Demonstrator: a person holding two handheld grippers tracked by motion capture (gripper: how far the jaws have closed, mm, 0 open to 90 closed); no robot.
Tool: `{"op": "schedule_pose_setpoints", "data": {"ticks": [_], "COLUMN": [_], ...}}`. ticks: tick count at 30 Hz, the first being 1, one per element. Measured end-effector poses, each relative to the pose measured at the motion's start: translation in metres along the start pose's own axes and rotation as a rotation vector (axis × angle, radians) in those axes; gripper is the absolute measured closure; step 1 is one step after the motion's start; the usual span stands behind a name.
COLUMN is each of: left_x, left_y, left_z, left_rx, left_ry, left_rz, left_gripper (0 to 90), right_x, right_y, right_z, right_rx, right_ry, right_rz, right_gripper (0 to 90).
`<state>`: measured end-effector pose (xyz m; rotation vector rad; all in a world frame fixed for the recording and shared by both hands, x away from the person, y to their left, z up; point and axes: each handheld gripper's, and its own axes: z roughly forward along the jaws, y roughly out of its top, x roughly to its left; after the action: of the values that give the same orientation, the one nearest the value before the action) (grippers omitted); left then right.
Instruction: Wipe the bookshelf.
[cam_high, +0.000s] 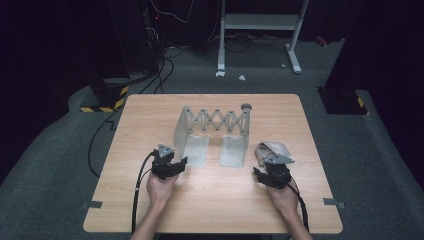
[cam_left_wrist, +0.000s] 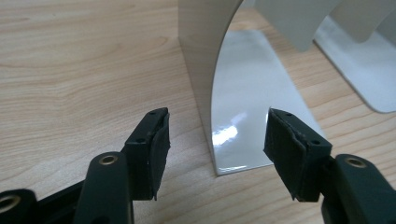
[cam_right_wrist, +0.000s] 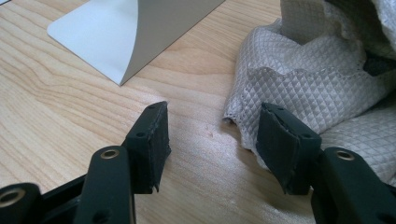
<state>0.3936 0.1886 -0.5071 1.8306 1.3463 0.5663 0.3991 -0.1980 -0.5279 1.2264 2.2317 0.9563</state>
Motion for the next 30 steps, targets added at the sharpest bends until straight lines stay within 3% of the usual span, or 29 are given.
{"op": "schedule_pose_setpoints", "data": {"ticks": [5,13,15,18,20,30], "left_x": [-0.009,-0.035,-0.042,-0.051,-0.056,-0.065], "left_y": [0.006,0.021,0.025,0.034,0.04,0.066], "left_z": [-0.012,-0.021,-0.02,-0.015,-0.011,0.008], "left_rx": [-0.005,-0.012,-0.008,0.0,0.004,0.04], "left_ry": [-0.003,-0.03,-0.033,-0.053,-0.043,-0.033], "left_rz": [0.013,0.063,0.085,0.082,0.092,0.088], "left_gripper": [41.0,41.0,41.0,40.7,40.7,42.1], "right_x": [0.0,0.0,0.0,0.0,0.0,0.0], "right_y": [0.0,0.0,0.0,0.0,0.0,0.0], "right_z": [0.0,0.0,0.0,0.0,0.0,0.0], "right_rx": [0.0,0.0,0.0,0.001,0.001,0.0], "right_ry": [0.002,0.004,0.004,0.005,0.004,0.005], "right_rz": [-0.001,-0.004,-0.004,0.0,0.0,-0.003], "right_gripper": [43.2,42.9,42.8,42.8,42.7,42.6]}}
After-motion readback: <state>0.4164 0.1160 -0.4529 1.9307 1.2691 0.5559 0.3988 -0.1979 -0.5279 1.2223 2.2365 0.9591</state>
